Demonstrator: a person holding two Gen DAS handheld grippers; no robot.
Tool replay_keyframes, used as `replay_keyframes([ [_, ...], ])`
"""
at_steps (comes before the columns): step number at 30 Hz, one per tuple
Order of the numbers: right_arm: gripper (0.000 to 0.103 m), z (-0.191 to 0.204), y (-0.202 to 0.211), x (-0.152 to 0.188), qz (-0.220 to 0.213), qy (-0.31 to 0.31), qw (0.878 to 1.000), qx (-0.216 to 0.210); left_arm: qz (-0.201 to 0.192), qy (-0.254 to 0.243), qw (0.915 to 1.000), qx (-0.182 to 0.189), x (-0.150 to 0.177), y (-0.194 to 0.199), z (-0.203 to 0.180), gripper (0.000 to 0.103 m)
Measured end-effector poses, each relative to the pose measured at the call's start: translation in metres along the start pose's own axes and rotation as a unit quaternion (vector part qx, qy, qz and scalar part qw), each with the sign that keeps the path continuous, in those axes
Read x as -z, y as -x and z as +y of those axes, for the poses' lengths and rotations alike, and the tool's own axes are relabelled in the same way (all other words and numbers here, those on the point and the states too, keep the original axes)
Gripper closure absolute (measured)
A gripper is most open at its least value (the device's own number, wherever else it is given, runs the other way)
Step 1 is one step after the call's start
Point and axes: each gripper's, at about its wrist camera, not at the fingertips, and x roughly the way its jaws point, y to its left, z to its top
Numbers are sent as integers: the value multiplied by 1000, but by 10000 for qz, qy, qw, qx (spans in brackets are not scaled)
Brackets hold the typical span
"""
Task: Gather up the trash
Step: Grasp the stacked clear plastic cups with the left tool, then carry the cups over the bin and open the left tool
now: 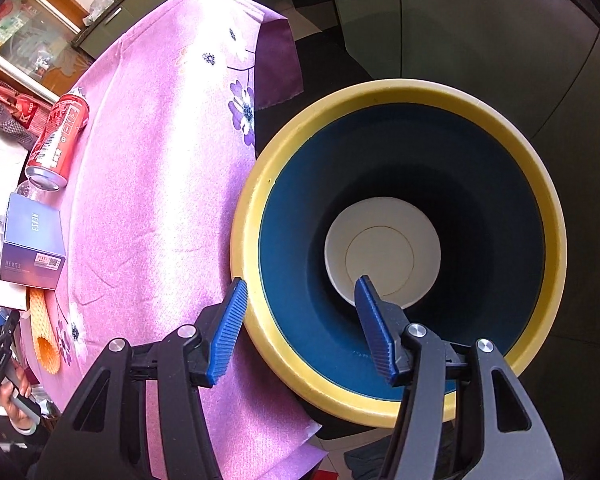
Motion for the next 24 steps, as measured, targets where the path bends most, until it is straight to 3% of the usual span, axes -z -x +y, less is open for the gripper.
replay_keyframes([
  [9,47,-1,-8,1,-24,-32,10000,-68,45,-179,9998,34,0,8,5,27],
  [14,47,-4,-1,7,-129,-82,9998,-82,-102,-424,9990,112,-4,40,3,27],
  [19,47,-11,11,14,-368,-165,9990,-194,-420,-865,9928,707,-27,76,-30,27],
  [24,47,-24,32,29,-712,-257,9969,-226,-649,-1588,9720,1609,-57,86,-109,27],
])
